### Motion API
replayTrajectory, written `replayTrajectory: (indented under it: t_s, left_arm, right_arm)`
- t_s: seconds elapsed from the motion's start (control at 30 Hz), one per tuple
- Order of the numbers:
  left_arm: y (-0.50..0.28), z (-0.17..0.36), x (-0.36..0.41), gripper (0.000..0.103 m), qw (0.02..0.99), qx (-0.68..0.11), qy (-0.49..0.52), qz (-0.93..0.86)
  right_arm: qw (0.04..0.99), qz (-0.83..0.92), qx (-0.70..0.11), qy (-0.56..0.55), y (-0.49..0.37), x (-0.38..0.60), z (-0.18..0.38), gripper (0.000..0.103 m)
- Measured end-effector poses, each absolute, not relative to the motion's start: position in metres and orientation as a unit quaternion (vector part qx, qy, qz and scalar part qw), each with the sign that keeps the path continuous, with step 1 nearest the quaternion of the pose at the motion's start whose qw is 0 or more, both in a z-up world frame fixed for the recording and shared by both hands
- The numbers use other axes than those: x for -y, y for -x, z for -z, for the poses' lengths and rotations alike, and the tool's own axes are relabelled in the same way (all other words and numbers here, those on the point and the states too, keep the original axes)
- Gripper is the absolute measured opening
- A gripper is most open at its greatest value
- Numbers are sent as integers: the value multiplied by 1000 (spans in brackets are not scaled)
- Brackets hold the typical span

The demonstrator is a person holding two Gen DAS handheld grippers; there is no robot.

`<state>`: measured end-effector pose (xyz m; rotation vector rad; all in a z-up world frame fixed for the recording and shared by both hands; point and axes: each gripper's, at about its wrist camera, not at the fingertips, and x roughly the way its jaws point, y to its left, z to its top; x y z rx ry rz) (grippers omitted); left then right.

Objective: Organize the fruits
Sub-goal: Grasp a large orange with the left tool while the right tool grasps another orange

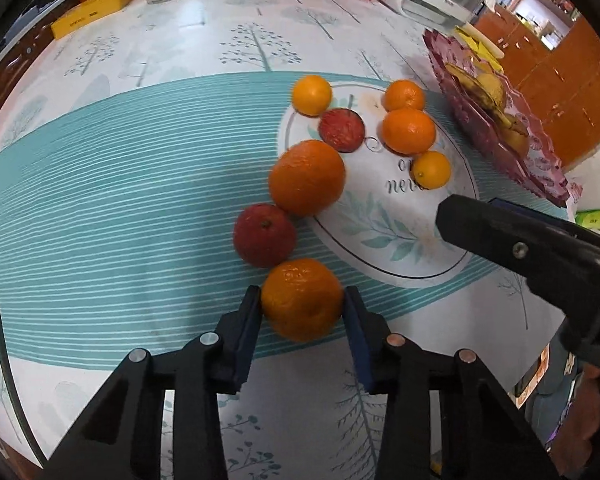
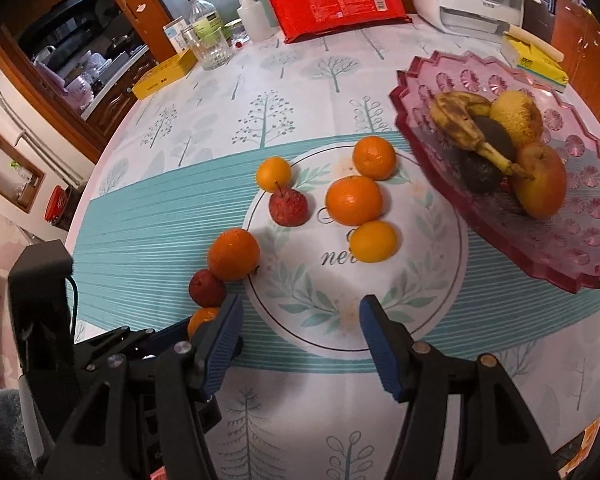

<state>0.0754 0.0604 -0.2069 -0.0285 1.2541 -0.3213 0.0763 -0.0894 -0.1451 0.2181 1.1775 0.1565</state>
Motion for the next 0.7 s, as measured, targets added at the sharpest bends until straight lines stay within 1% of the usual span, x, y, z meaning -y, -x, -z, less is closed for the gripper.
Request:
replayTrajectory:
  t_s: [0.4,0.7]
  left_arm:
    - [-71,184,-113,39,827,-551,26,109]
    - [-78,181,-139,39,831,-547,22,100]
  right_arm:
    - [806,-114,-564,-135,-103,56,159,61]
    - [803,-97,-568,-154,-123,43,175,61]
